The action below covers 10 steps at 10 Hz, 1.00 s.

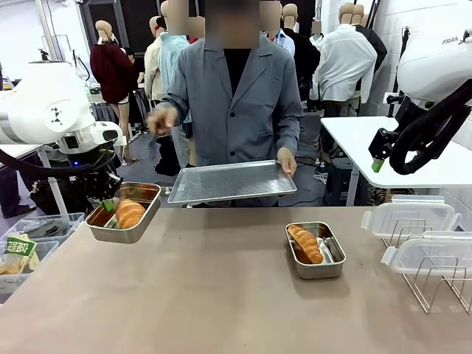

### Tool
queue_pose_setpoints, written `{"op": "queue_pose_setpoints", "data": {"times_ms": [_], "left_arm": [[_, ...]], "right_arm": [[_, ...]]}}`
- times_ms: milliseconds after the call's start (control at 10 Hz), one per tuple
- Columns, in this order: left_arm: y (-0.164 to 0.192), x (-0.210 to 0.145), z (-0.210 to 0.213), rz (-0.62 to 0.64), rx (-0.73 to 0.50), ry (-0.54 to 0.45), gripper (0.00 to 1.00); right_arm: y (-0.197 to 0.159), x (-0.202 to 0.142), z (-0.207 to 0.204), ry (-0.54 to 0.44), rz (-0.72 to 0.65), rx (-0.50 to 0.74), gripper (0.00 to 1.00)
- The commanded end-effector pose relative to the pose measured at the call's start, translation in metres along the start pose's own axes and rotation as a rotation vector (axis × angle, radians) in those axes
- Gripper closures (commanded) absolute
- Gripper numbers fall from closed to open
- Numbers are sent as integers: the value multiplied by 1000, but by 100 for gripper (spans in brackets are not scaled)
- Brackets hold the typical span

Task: Place the bread in airtight containers.
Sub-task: Once an object is inside an Airtight Container , place the container in the center of the table.

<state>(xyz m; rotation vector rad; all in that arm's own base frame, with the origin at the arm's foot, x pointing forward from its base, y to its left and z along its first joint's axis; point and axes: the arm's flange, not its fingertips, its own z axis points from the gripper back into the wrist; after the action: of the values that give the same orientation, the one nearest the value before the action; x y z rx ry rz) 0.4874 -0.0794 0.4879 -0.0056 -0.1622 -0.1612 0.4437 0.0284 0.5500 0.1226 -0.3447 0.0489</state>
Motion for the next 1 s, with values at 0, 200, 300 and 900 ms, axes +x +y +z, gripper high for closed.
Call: {"op": "queue_pose_setpoints", "data": {"times_ms": [0,200,300,900], "left_arm": [[2,0,3,-3,8,-8,100],[2,0,3,-3,8,-8,100],[2,0,3,-3,8,-8,100],[2,0,3,-3,8,-8,100]], "right_arm": [[2,-1,-3,-14,-5,11,9],[2,-1,-3,-14,-5,11,9],[2,-1,-3,-14,-5,11,9],[2,-1,-3,-14,-5,11,9]]}}
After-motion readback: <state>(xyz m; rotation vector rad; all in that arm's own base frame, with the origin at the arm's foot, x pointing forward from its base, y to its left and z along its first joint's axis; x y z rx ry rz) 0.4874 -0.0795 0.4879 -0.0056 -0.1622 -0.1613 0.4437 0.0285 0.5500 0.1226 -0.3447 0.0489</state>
